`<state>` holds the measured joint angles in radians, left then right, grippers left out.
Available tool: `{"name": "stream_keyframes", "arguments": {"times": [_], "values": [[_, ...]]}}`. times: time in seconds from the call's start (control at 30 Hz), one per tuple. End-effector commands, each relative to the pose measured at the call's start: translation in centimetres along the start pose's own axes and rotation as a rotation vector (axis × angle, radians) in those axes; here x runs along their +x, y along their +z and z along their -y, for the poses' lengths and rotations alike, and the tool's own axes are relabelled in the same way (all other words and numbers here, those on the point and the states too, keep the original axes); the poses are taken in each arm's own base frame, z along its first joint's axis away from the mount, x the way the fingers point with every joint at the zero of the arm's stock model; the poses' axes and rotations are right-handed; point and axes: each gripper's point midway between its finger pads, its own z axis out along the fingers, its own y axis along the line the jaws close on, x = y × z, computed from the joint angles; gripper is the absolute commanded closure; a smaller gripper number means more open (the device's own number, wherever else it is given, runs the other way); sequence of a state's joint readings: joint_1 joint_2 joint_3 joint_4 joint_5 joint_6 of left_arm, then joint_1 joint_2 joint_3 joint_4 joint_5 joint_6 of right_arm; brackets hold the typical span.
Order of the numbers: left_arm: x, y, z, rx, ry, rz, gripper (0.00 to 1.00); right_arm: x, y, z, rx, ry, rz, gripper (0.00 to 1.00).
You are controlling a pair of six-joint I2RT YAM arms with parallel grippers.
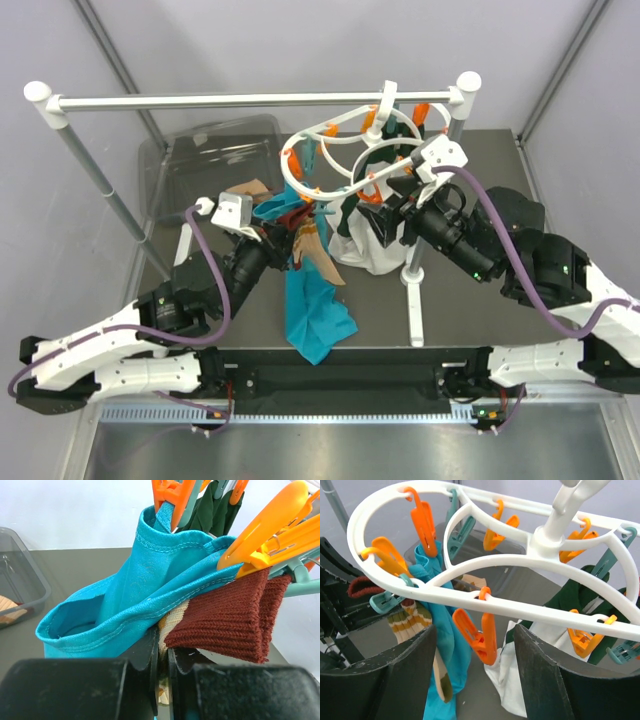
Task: Clip the socks to the hanger
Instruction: Rotate the hanger at the clothesline, then open the clamp at the hanger.
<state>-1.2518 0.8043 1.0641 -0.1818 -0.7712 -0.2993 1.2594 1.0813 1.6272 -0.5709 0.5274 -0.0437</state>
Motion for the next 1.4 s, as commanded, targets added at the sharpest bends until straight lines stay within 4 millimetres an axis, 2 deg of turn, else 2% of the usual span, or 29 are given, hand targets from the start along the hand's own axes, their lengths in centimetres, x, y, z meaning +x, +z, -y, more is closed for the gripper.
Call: {"name": "stream_keyframes", "arguments": {"times": [0.0, 0.2, 0.4, 0.5, 0.63, 0.83, 0.97, 1.17, 1.37], "values": [[-1.7, -0.3, 0.4, 0.015, -0.051, 0.034, 0.91, -2.1, 0.0, 0.3, 0.022, 0.030, 0.081, 0.38], [-1.9, -0.5, 0.5, 0.028, -0.064, 0.033, 0.92, -2.1, 1.0, -0.3, 0.037, 0.018, 0.090, 0.41], [-2.2, -0.8, 0.4, 0.033, -0.073, 0.037, 0.92, -1.9, 1.6, -2.5, 0.080, -0.081, 0.074, 0.41], [-2.1, -0.8, 0.4, 0.034, -0.071, 0.036, 0.92, -1.7, 1.9, -2.5, 0.164, -0.103, 0.068, 0.41], [-2.1, -0.8, 0.5, 0.039, -0.071, 0.031, 0.93, -1.2, 2.1, -1.5, 0.302, -0.110, 0.055, 0.41], [-2.2, -1.0, 0.5, 0.042, -0.074, 0.030, 0.93, -1.3, 1.7, -0.7, 0.354, -0.055, 0.076, 0.39], [-2.1, -0.9, 0.5, 0.041, -0.074, 0.028, 0.93, -1.6, 1.0, -0.1, 0.360, -0.017, 0.101, 0.40], [-1.9, -0.7, 0.7, 0.044, -0.069, 0.022, 0.93, -2.4, 0.0, -0.1, 0.277, 0.035, 0.163, 0.51], [-1.6, -0.7, 0.9, 0.055, -0.077, 0.015, 0.94, -2.7, -0.7, 0.0, 0.220, 0.015, 0.170, 0.50]]}}
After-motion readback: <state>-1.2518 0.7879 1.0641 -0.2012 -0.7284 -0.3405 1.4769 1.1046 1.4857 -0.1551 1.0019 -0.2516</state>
